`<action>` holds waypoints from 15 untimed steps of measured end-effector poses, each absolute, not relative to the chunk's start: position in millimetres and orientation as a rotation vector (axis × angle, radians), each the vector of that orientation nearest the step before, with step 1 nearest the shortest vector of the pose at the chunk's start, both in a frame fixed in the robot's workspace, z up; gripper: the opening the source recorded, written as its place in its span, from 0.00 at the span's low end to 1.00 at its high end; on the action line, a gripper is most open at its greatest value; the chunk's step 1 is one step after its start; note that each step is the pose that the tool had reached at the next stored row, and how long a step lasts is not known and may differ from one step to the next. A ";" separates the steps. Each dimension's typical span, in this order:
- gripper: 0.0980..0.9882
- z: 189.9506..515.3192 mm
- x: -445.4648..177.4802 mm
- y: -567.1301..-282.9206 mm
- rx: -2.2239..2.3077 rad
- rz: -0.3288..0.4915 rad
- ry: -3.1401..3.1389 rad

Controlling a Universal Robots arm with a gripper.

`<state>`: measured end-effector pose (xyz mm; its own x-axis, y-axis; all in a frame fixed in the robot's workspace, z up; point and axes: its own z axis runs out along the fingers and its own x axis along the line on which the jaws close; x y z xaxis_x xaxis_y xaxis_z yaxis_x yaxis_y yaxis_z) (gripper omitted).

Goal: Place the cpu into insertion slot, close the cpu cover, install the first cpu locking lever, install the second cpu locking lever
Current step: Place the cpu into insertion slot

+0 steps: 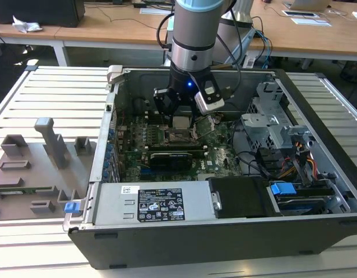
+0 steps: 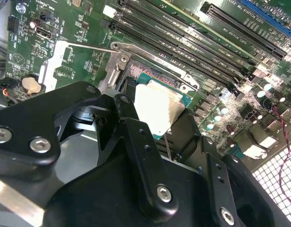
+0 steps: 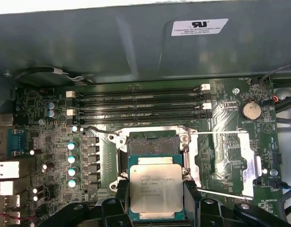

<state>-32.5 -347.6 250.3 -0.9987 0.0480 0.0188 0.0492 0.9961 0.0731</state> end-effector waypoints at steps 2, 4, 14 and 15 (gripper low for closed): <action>0.50 250.0 -32.5 -347.6 -0.083 -0.108 -3.122; 0.50 249.8 -32.5 -347.6 -0.088 -0.102 -3.122; 0.50 249.0 -32.5 -347.6 -0.100 -0.081 -3.123; 0.50 248.9 -32.5 -347.6 -0.101 -0.080 -3.123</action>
